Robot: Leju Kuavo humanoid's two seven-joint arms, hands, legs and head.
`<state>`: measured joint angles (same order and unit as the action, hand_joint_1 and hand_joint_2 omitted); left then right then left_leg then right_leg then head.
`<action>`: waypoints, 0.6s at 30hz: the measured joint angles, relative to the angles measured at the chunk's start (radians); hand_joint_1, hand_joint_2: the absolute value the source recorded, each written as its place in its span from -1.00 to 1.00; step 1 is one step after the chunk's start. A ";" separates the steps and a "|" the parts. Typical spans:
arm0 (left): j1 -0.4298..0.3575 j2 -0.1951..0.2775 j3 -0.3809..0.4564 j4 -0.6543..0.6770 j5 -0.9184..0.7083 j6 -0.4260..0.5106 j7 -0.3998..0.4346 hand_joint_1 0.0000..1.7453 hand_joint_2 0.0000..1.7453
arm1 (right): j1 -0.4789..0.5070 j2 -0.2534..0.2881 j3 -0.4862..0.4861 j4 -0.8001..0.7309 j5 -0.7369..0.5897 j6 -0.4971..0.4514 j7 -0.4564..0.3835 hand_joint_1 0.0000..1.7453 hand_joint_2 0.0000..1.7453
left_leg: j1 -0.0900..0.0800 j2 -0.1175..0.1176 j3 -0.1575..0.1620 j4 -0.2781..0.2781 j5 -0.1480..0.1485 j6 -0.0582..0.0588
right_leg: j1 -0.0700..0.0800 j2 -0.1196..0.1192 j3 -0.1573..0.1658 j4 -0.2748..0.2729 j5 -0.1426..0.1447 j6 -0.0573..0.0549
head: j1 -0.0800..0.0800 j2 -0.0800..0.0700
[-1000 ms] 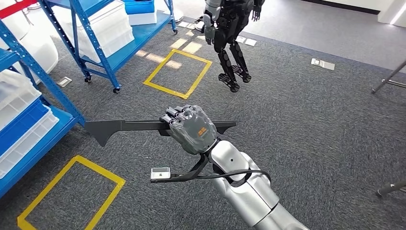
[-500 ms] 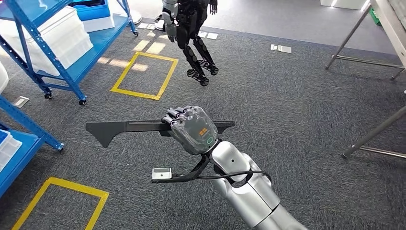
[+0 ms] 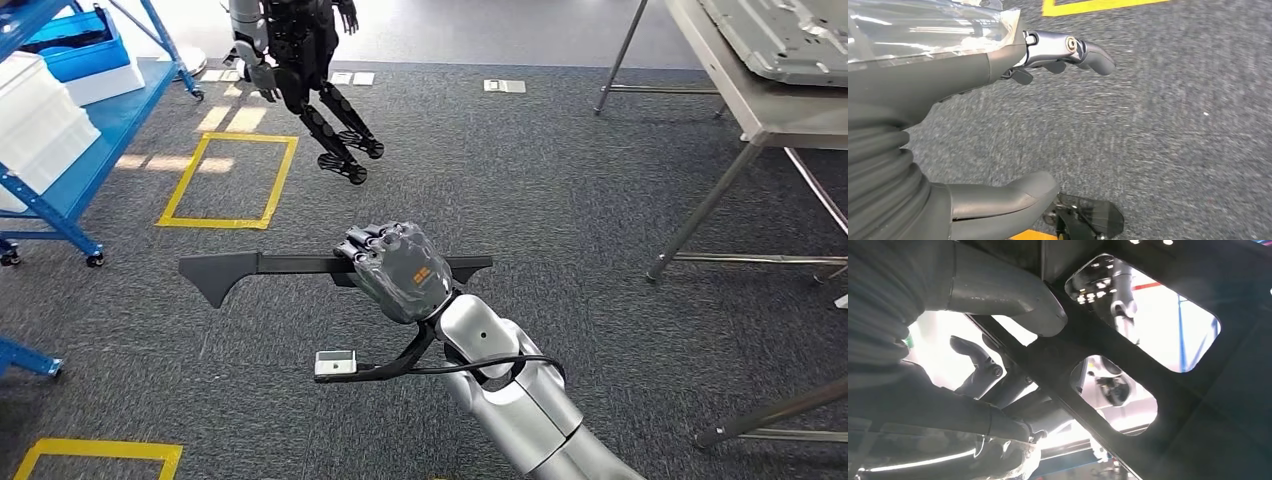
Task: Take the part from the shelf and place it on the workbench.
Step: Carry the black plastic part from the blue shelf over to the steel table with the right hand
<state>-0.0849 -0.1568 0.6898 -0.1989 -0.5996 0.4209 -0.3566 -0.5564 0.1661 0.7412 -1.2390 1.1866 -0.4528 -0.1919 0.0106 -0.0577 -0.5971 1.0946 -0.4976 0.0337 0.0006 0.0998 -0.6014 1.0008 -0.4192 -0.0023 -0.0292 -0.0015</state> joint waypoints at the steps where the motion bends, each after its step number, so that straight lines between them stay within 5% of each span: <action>1: 0.000 0.002 0.000 0.000 -0.001 0.000 0.000 -1.00 1.00 | -0.001 0.000 0.000 0.000 0.000 0.000 0.000 1.00 1.00 | -0.003 -0.025 0.022 -0.050 0.018 0.009 | -0.002 0.011 -0.003 0.001 0.002 0.002 | 0.000 0.000; 3: 0.000 0.005 0.001 0.000 -0.002 0.000 0.001 -1.00 1.00 | -0.001 0.001 0.000 0.000 0.000 0.000 0.000 1.00 1.00 | -0.007 -0.045 0.035 -0.083 0.021 0.017 | -0.007 0.034 -0.012 0.000 0.009 0.012 | -0.003 0.000; 5: -0.001 0.004 0.001 0.000 -0.003 0.000 0.001 -1.00 1.00 | -0.001 0.000 -0.001 0.000 0.000 0.001 0.000 1.00 1.00 | -0.007 -0.017 0.043 -0.101 0.031 0.018 | -0.008 0.043 -0.022 -0.002 0.015 0.023 | -0.009 0.000; 7: -0.001 0.003 0.001 0.000 -0.005 0.000 0.001 -1.00 1.00 | -0.004 -0.001 -0.002 0.000 0.001 0.001 0.000 1.00 1.00 | -0.004 0.015 0.054 -0.124 0.043 0.017 | -0.002 -0.009 -0.050 0.041 -0.008 0.025 | -0.006 0.000; 9: 0.000 0.001 0.001 0.000 -0.007 -0.001 0.002 -1.00 1.00 | -0.006 -0.002 -0.003 0.000 0.002 0.001 0.001 1.00 1.00 | -0.004 0.049 0.057 -0.131 0.046 0.018 | -0.005 -0.069 -0.111 0.160 -0.060 0.024 | -0.003 0.000; 11: 0.002 0.000 0.001 0.000 -0.007 -0.001 0.002 -1.00 1.00 | -0.003 -0.005 -0.003 0.000 0.003 0.001 0.003 1.00 1.00 | -0.005 0.085 0.056 -0.131 0.045 0.016 | -0.016 -0.084 -0.161 0.263 -0.092 0.035 | -0.001 0.000; 12: 0.002 0.000 0.001 0.000 -0.008 -0.001 0.002 -1.00 1.00 | -0.001 -0.008 -0.003 0.000 0.004 0.001 0.004 1.00 1.00 | -0.005 0.101 0.055 -0.130 0.043 0.014 | -0.023 -0.089 -0.162 0.266 -0.088 0.045 | -0.001 0.000; 15: 0.001 0.000 0.001 0.000 -0.008 -0.001 0.002 -1.00 1.00 | 0.001 -0.012 -0.003 0.000 0.009 0.001 0.008 1.00 1.00 | -0.003 0.139 0.055 -0.117 0.031 -0.003 | -0.040 -0.143 -0.061 0.091 -0.026 0.081 | 0.000 0.000; 16: 0.001 0.001 0.001 0.000 -0.008 -0.001 0.002 -1.00 1.00 | 0.001 -0.011 -0.003 0.000 0.011 0.001 0.009 1.00 1.00 | -0.004 0.149 0.055 -0.110 0.025 -0.011 | -0.040 -0.165 -0.030 0.038 -0.011 0.083 | 0.001 0.000; 18: 0.000 0.002 0.001 0.000 -0.009 0.000 0.002 -1.00 1.00 | 0.000 -0.009 -0.002 -0.001 0.014 0.003 0.012 1.00 1.00 | -0.008 0.166 0.057 -0.101 0.015 -0.024 | -0.033 -0.181 -0.014 0.010 -0.007 0.070 | 0.000 0.000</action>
<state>-0.0850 -0.1552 0.6909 -0.1993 -0.6087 0.4205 -0.3544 -0.5562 0.1572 0.7390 -1.2405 1.2007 -0.4502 -0.1801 0.0031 0.1086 -0.5398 0.9938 -0.4824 0.0093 -0.0322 -0.0809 -0.6154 1.0110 -0.4261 0.0675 -0.0287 -0.0015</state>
